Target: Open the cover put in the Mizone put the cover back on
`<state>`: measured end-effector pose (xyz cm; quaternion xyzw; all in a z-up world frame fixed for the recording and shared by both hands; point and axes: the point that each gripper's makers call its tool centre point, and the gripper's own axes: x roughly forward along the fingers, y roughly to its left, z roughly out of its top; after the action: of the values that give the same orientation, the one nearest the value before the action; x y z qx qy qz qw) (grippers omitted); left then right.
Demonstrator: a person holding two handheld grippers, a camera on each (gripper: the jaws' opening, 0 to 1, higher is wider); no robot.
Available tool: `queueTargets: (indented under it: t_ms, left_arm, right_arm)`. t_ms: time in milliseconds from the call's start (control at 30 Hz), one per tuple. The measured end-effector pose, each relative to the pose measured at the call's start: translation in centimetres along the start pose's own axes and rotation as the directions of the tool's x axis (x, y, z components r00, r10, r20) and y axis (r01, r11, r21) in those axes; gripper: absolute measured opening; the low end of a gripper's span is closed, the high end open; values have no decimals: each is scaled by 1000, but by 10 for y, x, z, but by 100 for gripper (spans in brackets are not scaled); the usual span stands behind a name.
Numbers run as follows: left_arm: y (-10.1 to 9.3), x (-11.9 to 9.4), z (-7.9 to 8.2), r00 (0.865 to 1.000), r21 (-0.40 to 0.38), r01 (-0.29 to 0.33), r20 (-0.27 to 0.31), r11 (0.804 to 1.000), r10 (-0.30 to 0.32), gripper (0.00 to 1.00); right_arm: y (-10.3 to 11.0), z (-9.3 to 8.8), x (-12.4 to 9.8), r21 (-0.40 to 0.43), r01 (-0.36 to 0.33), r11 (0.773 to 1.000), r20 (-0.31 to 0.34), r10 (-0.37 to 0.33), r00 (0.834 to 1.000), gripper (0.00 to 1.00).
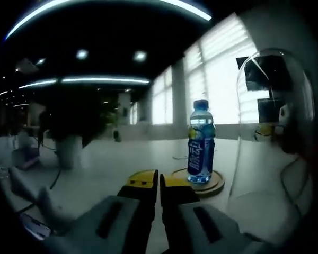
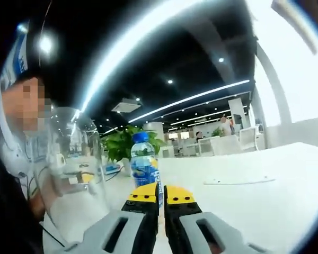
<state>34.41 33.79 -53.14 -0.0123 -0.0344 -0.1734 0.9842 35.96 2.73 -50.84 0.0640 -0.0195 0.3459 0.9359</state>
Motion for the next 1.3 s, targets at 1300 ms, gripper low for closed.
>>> queueTargets:
  t_ms: [1300]
  left_arm:
    - [-15,2,-6,996,-113,89,23,990,-87,6]
  right_arm:
    - [-14,-30,-4,-77,106,991,-30,-108,994,0]
